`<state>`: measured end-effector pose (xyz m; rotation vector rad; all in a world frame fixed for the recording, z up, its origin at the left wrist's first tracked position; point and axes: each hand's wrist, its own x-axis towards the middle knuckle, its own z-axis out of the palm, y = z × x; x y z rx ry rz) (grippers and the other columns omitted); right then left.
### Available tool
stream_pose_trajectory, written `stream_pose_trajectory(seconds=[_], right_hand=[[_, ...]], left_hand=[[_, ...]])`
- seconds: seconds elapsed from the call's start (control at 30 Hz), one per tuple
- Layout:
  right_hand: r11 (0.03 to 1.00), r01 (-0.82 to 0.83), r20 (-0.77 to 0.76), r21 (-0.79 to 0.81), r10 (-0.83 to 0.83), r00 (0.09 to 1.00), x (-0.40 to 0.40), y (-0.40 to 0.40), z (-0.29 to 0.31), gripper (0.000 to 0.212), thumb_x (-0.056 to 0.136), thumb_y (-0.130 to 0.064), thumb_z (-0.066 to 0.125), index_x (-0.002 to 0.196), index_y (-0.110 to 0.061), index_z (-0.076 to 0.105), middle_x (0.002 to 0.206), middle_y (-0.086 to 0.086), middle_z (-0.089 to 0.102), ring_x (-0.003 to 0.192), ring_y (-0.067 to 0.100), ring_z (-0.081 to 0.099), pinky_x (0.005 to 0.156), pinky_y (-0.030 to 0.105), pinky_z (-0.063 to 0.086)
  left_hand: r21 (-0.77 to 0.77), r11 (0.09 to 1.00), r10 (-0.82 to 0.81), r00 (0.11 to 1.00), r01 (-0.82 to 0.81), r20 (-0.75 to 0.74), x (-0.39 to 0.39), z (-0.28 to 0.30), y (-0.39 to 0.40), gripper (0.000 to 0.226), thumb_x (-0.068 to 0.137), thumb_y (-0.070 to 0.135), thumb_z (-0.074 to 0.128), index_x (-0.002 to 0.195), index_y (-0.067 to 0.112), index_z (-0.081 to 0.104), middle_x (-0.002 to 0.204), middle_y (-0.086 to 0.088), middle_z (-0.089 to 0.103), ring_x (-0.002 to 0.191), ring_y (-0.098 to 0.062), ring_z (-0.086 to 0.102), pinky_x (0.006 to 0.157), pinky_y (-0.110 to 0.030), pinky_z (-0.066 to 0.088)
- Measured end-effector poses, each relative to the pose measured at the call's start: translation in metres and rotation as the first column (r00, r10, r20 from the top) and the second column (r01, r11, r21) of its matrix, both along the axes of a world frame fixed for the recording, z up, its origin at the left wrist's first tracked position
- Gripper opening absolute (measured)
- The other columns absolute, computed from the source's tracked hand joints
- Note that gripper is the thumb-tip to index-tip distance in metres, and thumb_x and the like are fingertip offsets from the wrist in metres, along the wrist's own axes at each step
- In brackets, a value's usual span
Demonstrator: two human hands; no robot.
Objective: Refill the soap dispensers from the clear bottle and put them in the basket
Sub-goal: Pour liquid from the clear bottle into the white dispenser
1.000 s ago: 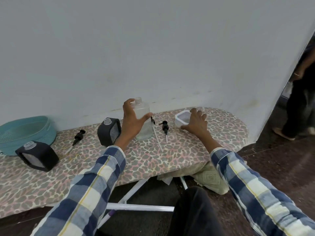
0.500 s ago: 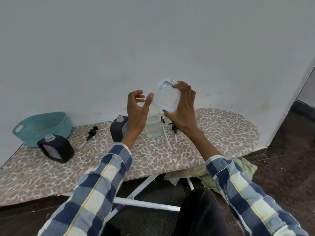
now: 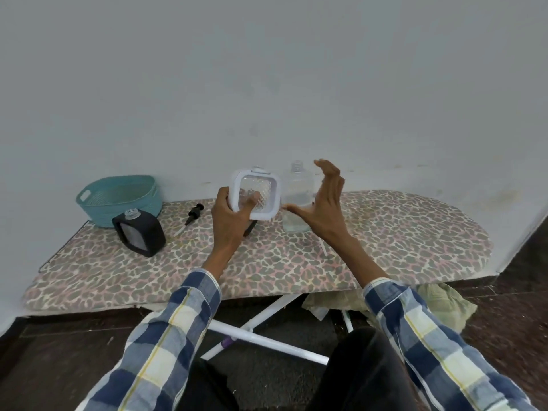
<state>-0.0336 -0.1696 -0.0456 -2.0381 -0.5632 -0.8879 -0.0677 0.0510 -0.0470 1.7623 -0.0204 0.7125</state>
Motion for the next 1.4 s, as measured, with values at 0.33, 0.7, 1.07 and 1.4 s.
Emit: stream_pose_trajectory(seconds=[0.33, 0.7, 1.07, 1.4], right_hand=[[0.974, 0.057, -0.550, 0.218, 0.074, 0.832, 0.036, 0.016, -0.047, 0.109, 0.070, -0.047, 0.096, 0.152, -0.016, 0.033, 0.146, 0.008, 0.048, 0.136, 0.029, 0.049, 0.109, 0.042, 0.048], [0.997, -0.077, -0.445, -0.007, 0.066, 0.893, 0.031, 0.017, -0.030, 0.080, 0.067, -0.038, 0.098, 0.125, -0.018, 0.047, 0.117, -0.001, 0.065, 0.103, 0.021, 0.064, 0.075, 0.031, 0.057], [0.914, -0.180, -0.333, -0.364, 0.053, 0.942, 0.023, -0.005, 0.011, 0.076, 0.064, -0.039, 0.091, 0.125, -0.031, 0.046, 0.108, -0.003, 0.063, 0.091, 0.025, 0.061, 0.072, 0.045, 0.056], [0.809, -0.221, -0.404, -0.544, -0.022, 0.915, 0.020, -0.023, 0.010, 0.087, 0.065, -0.031, 0.097, 0.132, -0.027, 0.041, 0.116, 0.009, 0.065, 0.093, 0.034, 0.063, 0.073, 0.044, 0.056]], left_hand=[[-0.001, 0.999, -0.038, 0.991, 0.038, -0.130, -0.029, -0.061, 0.031, 0.037, 0.087, 0.030, 0.090, 0.112, 0.016, 0.066, 0.096, 0.000, 0.070, 0.079, -0.006, 0.066, 0.070, -0.022, 0.055], [-0.035, 0.995, -0.094, 0.984, 0.090, -0.151, -0.022, -0.071, 0.042, 0.043, 0.086, 0.033, 0.091, 0.122, 0.025, 0.069, 0.109, -0.001, 0.075, 0.098, -0.022, 0.073, 0.079, -0.035, 0.063], [-0.022, 0.996, -0.094, 0.981, 0.092, -0.171, -0.026, -0.072, 0.041, 0.056, 0.091, 0.023, 0.085, 0.138, 0.015, 0.055, 0.115, 0.003, 0.068, 0.092, 0.004, 0.069, 0.070, -0.011, 0.055], [0.124, 0.988, -0.077, 0.993, 0.088, -0.092, -0.022, -0.078, 0.040, 0.055, 0.097, 0.031, 0.079, 0.140, 0.035, 0.044, 0.133, 0.003, 0.061, 0.112, -0.001, 0.063, 0.089, -0.014, 0.050]])
